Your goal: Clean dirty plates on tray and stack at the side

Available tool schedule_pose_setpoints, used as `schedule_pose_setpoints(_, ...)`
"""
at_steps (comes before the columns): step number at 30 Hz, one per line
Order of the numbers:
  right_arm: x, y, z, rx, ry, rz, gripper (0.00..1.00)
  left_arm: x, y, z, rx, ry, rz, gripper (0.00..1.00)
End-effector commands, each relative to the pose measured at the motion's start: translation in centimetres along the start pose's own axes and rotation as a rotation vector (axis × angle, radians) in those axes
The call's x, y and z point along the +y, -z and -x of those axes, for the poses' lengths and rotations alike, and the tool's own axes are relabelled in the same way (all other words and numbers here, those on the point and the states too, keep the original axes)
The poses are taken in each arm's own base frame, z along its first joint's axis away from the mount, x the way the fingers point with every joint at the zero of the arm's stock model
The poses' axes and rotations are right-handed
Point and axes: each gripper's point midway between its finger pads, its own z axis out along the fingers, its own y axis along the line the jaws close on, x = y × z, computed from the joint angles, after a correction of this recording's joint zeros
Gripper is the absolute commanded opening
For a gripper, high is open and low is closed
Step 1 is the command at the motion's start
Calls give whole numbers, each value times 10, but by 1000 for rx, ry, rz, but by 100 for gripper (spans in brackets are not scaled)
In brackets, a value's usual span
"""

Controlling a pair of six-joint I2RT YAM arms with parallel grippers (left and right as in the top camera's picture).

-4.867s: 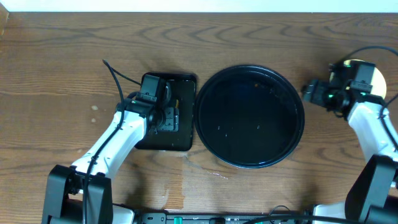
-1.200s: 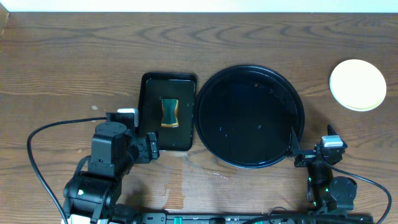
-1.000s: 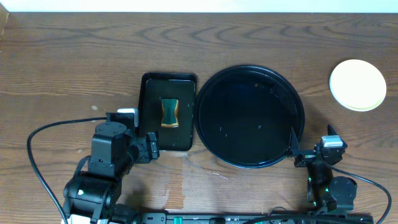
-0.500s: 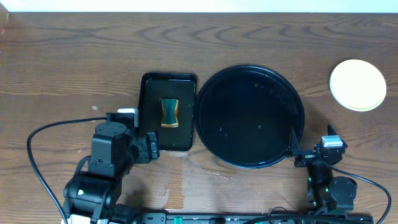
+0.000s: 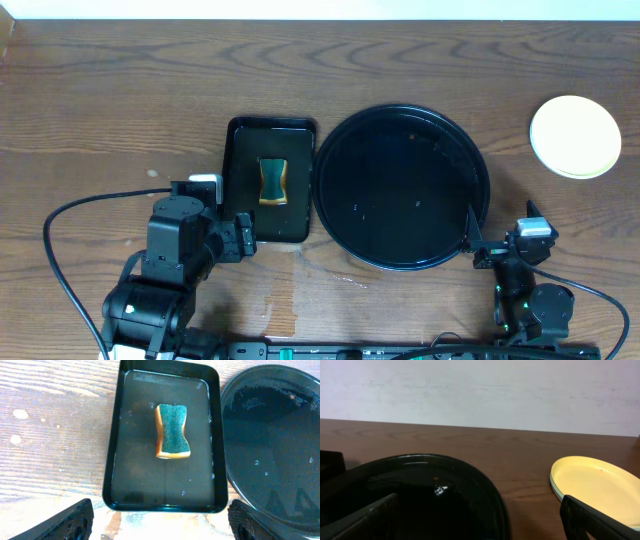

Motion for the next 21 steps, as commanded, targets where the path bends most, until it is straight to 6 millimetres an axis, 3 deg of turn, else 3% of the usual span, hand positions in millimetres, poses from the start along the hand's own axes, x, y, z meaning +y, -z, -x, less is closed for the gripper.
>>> schedule_pose_setpoints(1,-1,0,0,-2,15,-2,99,4,0,-1,-1,-5,16,87)
schedule_pose_setpoints(6,-1,0,0,-2,15,-2,99,19,3,-2,-44,7,64,87)
schedule_pose_setpoints(12,-1,0,0,-2,15,-2,99,38,-4,-2,-231,56,84,87)
schedule_pose_setpoints(21,-1,0,0,-2,15,-2,99,48,-9,3,-531,59,60,87)
